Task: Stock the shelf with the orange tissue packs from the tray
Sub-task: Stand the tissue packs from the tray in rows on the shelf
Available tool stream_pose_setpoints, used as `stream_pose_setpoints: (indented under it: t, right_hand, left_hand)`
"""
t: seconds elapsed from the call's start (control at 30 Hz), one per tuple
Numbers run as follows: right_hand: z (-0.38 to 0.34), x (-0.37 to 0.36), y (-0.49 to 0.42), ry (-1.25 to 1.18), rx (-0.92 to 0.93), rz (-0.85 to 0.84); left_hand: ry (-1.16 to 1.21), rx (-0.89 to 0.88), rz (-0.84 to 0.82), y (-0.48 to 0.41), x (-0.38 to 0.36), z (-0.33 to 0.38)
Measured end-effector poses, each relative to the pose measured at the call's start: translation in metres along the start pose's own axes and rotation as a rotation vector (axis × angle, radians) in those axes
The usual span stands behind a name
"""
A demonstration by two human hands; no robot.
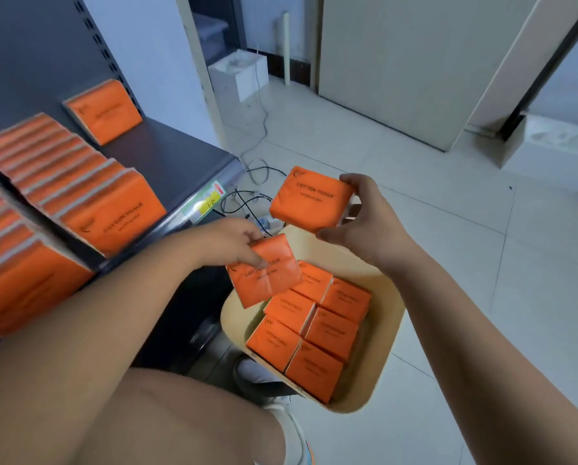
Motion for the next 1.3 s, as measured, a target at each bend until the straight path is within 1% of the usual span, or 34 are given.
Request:
stream_pose_setpoints:
  t: [0.23,0.4,0.5,0.63,0.67,0.8,0.97,1.07,1.3]
  right_hand:
    - [-0.069,-0.018,-0.015,-0.157,0.181,-0.038]
    - [-0.111,-0.031,-0.031,-0.283,0.248,-0.111]
    - [-0.130,-0.037,-0.042,-0.190,0.320,-0.120]
    - [-0.157,-0.046,-0.061,0.138,0.479,-0.013]
    - [-0.165,-0.049,-0.067,0.183,0.512,-0.005]
    - [-0.183,-0.063,-0.097,0.139,0.510,-0.017]
    - [-0.187,-0.092,-0.141,0.064,0.560,-0.008]
    - [-0.177,-0.117,-0.164,0.054,0.589,-0.026]
    - [-0.134,-0.160,-0.208,0.029,0.563,-0.061]
  left_hand:
    - [0.072,-0.021,0.222,0.059,0.088,0.011]
    - [0.070,-0.041,0.339,0.094,0.138,0.020]
    - [0.068,-0.033,0.403,0.104,0.163,0.015]
    - [0.041,-0.012,0.465,0.110,0.193,0.007]
    - [0.031,-0.004,0.482,0.111,0.200,0.006]
    - [0.025,0.029,0.540,0.102,0.225,-0.002]
    - [0.013,0.165,0.670,0.072,0.261,-0.039]
    - [-0.031,0.251,0.707,0.054,0.279,-0.064]
    - [-0.281,0.400,0.651,0.007,0.298,-0.107]
Point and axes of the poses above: each hand's wrist, its own y-axis away from the middle knuckle, its own x-axis out of the back of the hand, z = x × y, the point moved 6 cm from there along -y, towards the middle knuckle, and after that the axes turned 12 degrees about -y, right-handed, at the moved point
